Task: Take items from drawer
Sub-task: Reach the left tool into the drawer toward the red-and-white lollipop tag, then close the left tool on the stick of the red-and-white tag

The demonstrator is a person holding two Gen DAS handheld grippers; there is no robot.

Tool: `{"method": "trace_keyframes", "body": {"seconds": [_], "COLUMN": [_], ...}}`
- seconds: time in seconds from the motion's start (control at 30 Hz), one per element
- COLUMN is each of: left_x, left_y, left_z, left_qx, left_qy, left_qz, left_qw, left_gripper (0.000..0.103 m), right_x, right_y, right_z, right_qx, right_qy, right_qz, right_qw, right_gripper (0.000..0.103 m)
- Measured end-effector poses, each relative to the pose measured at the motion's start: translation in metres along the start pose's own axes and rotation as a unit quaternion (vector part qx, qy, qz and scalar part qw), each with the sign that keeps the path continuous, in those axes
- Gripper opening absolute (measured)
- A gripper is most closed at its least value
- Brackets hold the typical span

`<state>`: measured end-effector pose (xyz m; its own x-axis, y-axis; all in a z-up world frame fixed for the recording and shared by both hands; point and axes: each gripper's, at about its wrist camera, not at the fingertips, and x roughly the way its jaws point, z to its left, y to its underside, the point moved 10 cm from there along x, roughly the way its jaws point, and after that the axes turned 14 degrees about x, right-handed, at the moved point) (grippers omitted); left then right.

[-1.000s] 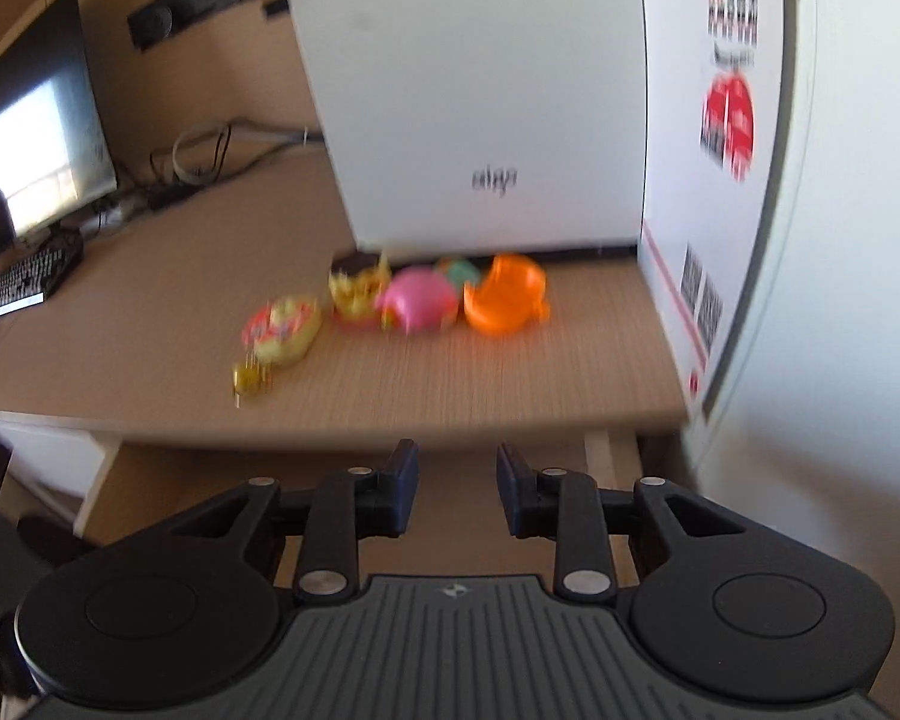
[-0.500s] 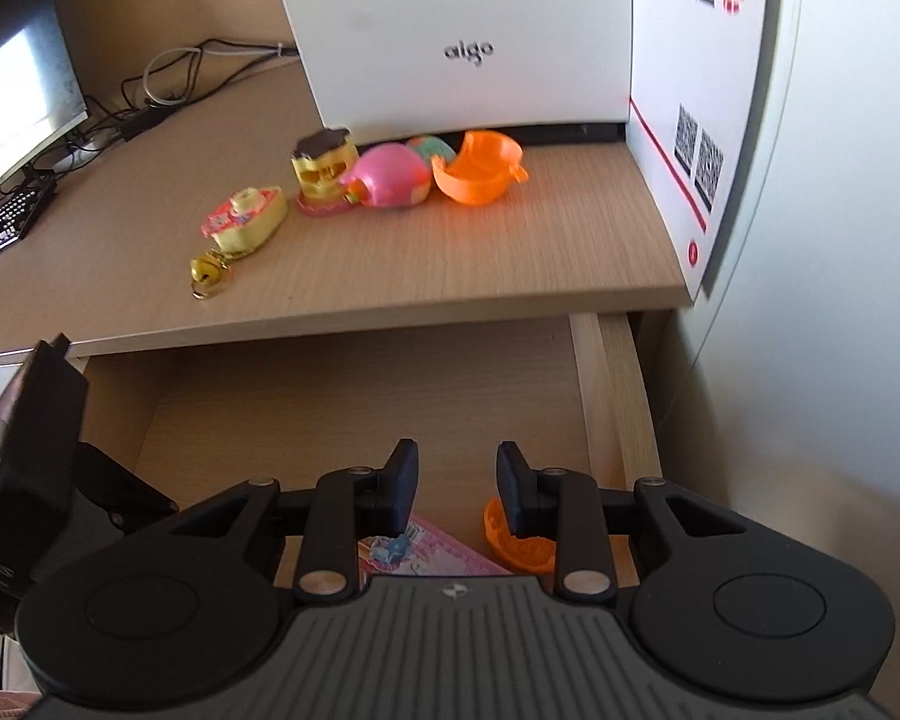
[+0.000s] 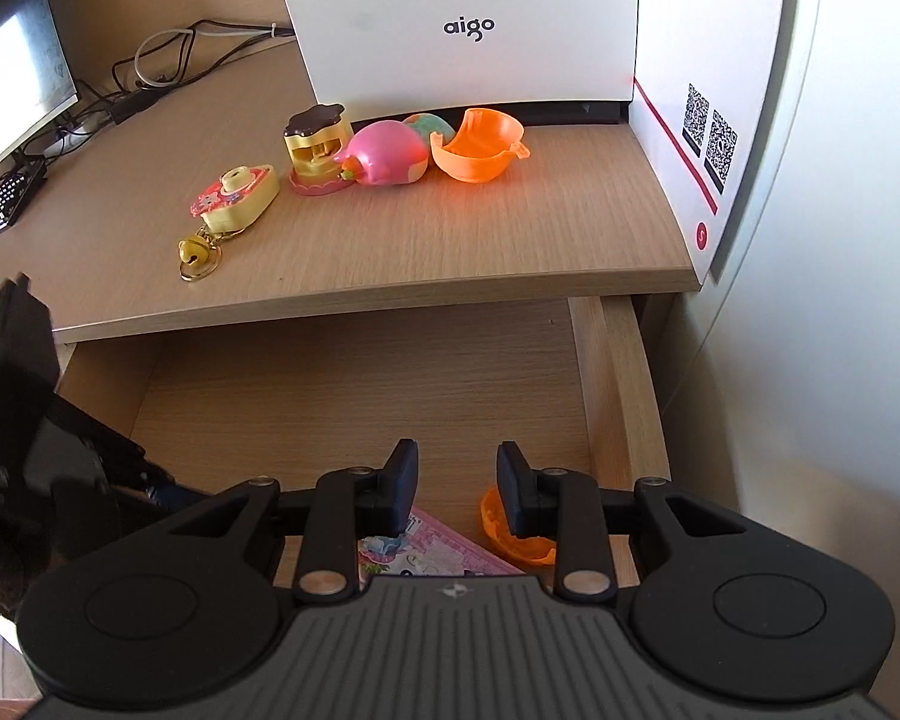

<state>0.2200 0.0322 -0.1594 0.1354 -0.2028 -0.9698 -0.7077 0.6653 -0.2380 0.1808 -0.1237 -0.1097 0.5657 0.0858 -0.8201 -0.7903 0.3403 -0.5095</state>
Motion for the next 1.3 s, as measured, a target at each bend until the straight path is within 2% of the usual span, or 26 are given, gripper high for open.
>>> {"method": "trace_keyframes", "body": {"seconds": [0.13, 0.3, 0.53, 0.67, 0.87, 0.97, 1.03, 1.13, 1.3], "left_x": [-0.002, -0.001, -0.005, -0.004, -0.004, -0.003, -0.004, -0.006, -0.009], "left_y": [0.004, 0.009, 0.012, 0.012, 0.008, 0.008, 0.008, 0.009, 0.010], "left_z": [0.006, -0.011, -0.014, -0.020, -0.024, -0.025, -0.024, -0.023, -0.017], "left_qx": [-0.024, 0.005, 0.012, 0.032, 0.059, 0.064, 0.067, 0.074, 0.074], "left_qy": [0.014, 0.030, 0.018, 0.021, 0.007, -0.003, -0.007, -0.011, -0.011], "left_qz": [-0.013, 0.000, -0.005, -0.004, -0.012, -0.016, -0.019, -0.023, -0.031], "left_qw": [0.9995, 0.9995, 0.9998, 0.9993, 0.9982, 0.9978, 0.9975, 0.9970, 0.9967], "left_gripper": [0.009, 0.009, 0.015, 0.016, 0.018, 0.023, 0.023, 0.024, 0.025], "right_x": [0.001, 0.004, 0.009, 0.011, 0.015, 0.019, 0.025, 0.034, 0.041], "right_y": [-0.001, 0.002, 0.006, 0.004, -0.001, 0.000, 0.007, 0.023, 0.050], "right_z": [-0.002, 0.000, 0.010, 0.017, 0.011, 0.008, 0.008, 0.012, 0.030], "right_qx": [-0.002, -0.005, -0.019, -0.031, -0.038, -0.055, -0.075, -0.115, -0.226], "right_qy": [0.008, 0.011, 0.010, 0.009, 0.028, 0.034, 0.033, 0.031, 0.042], "right_qz": [-0.002, 0.006, 0.014, 0.015, 0.020, 0.032, 0.058, 0.108, 0.145], "right_qw": [1.000, 1.000, 1.000, 0.999, 0.999, 0.997, 0.995, 0.987, 0.962], "right_gripper": [0.031, 0.031, 0.031, 0.031, 0.031, 0.032, 0.038, 0.039, 0.039]}}
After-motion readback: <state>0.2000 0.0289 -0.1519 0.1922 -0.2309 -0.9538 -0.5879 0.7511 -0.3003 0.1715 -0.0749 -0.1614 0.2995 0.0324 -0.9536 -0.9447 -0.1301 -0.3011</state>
